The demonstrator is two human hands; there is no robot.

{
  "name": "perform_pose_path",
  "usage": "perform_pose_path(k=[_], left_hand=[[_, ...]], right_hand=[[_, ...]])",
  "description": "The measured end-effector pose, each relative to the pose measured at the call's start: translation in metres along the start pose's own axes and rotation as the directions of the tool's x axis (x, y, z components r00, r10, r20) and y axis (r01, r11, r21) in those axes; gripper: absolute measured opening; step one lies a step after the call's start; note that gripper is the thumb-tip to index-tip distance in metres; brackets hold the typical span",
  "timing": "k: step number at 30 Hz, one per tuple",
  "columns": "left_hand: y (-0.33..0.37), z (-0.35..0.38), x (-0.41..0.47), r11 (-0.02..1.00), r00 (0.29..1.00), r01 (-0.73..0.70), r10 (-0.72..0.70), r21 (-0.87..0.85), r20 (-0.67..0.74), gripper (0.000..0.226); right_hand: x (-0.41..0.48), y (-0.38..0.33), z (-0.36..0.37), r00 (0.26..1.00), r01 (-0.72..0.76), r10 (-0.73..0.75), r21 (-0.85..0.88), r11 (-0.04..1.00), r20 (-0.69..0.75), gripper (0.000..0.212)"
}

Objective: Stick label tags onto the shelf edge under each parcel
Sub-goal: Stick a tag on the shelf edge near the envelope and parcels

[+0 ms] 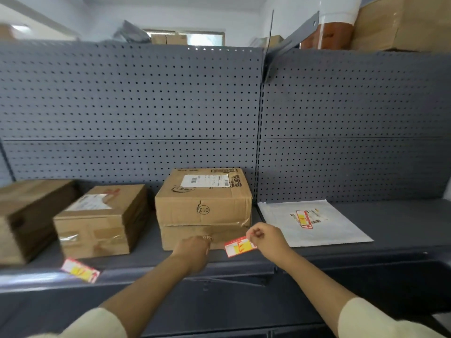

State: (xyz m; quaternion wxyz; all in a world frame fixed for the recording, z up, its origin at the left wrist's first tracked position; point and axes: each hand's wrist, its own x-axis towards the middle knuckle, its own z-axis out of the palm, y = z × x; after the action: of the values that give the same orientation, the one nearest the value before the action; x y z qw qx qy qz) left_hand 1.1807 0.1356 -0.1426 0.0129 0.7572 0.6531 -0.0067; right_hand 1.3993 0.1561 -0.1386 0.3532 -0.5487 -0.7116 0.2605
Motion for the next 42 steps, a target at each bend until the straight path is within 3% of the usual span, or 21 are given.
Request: perform_pose_path(k=[9,14,19,26,31,42], left_hand=[[-0.065,0.002,-0.03,0.995,0.996,0.089,-0.089,-0.047,-0.01,0.026],[-0.092,0.004,-0.035,0.997,0.998,0.06,-0.061,-0.053,-0.018,0.022],[-0.106,0.014,-0.035,0.997,1.0,0.007,-0.006,-0.079,0.016,0.027],[-0.093,0.029,-0.029,0.979,0.985,-0.158,0.165,-0.126,0.047,0.029],[-0.078,0.035,-0.023,0.963,0.964,-0.26,0.263,-0.07,0.035,0.041],[-0.063,0.047,-0.031,0.972,0.972,-0.232,0.233,0.042,-0.019,0.049]], right_hand=[[0.005,-0.036,0.064,0.995,0.031,-0.03,-0.003,1.0,0.093,0.019],[0.013,-0.052,0.091,0.978,0.154,-0.12,-0.203,0.967,0.171,0.03],[0.013,-0.057,0.106,0.98,0.171,-0.133,-0.291,0.941,0.148,0.023],[0.004,-0.053,0.1,0.982,0.153,-0.103,-0.346,0.926,0.157,0.019],[-0.005,-0.045,0.092,0.983,0.146,-0.1,-0.331,0.932,0.153,0.017],[0.002,-0.03,0.076,0.973,0.219,-0.182,-0.333,0.917,0.139,0.015]])
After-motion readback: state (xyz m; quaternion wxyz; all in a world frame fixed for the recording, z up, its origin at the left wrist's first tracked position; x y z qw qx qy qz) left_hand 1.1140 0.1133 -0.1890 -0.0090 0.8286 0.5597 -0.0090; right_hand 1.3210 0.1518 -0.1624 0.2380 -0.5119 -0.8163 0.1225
